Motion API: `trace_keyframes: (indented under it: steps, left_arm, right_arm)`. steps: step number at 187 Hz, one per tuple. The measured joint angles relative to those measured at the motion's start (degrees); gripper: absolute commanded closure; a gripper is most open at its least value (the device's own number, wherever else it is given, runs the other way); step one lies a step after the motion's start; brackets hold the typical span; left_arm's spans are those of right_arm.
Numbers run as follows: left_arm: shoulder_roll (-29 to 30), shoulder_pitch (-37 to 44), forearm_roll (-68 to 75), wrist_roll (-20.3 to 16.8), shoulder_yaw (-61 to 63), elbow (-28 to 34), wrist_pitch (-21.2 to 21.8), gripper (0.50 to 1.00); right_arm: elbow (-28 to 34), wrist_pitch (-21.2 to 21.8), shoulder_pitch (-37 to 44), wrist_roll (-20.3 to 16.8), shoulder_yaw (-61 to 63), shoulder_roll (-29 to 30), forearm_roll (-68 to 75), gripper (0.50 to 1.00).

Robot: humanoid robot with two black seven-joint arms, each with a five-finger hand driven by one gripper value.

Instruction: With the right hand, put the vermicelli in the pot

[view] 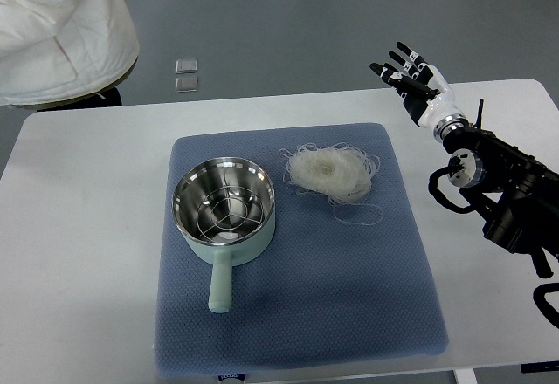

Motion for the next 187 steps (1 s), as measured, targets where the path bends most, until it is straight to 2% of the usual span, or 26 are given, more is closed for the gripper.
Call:
trace_keyframes:
  steps: [187]
  left_arm:
    - [0.00,0.00,-0.02,0.00,0.06,0.00,0.00,0.500]
  right_arm:
    - [0.61,0.34,0.64,-0.02,-1.03,-0.36,-0.91,0.576]
